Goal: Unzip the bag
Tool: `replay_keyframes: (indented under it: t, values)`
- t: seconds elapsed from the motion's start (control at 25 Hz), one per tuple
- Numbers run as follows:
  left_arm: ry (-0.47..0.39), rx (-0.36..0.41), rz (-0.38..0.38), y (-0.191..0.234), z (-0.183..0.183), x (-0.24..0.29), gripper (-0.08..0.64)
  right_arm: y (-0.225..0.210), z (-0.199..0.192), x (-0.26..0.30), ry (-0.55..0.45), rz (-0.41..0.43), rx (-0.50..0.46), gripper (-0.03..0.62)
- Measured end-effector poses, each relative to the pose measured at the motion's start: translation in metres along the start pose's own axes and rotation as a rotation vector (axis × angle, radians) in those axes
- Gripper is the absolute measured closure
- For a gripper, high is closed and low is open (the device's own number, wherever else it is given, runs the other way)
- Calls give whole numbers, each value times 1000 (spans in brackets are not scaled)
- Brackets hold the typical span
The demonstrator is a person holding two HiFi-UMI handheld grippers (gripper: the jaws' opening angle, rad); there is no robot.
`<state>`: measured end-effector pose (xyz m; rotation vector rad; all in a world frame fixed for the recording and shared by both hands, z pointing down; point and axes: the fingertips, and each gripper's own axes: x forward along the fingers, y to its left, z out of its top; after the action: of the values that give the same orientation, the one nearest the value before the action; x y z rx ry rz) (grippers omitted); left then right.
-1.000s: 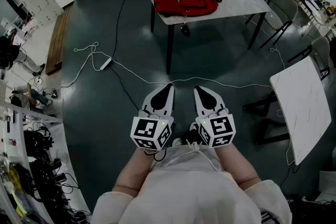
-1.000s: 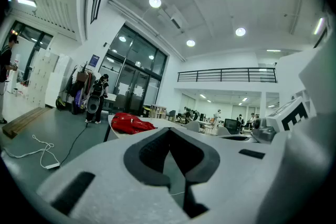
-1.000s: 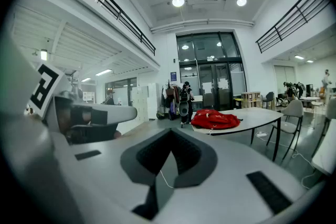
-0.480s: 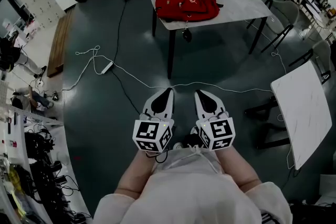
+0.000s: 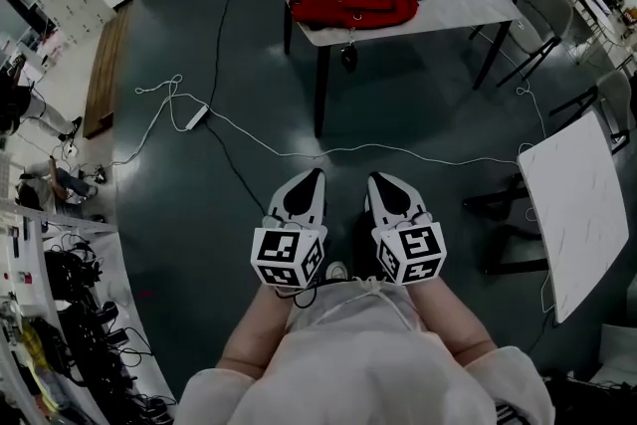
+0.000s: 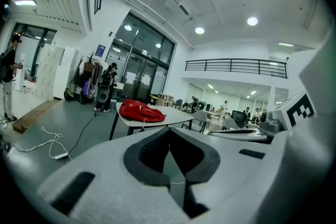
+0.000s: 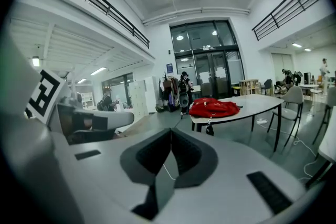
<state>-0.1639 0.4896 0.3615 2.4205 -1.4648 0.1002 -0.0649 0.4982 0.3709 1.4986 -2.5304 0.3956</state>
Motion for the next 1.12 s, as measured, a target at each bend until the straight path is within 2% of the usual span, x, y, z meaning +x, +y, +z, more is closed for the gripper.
replay_keyframes:
  t: [0.28,0.48,0.84,1.12]
  values:
    - [51,-12,33,22,-7,58,540,-42,-4,53,42,26,30,565]
    - [57,-37,53,33,9,129,540,-96,19,102,59,40,20,565]
    - [38,-34,111,41,57,261,540,-202,76,182,70,88,-29,565]
    - [60,-66,166,55,61,325,540,-261,89,231,97,121,-13,565]
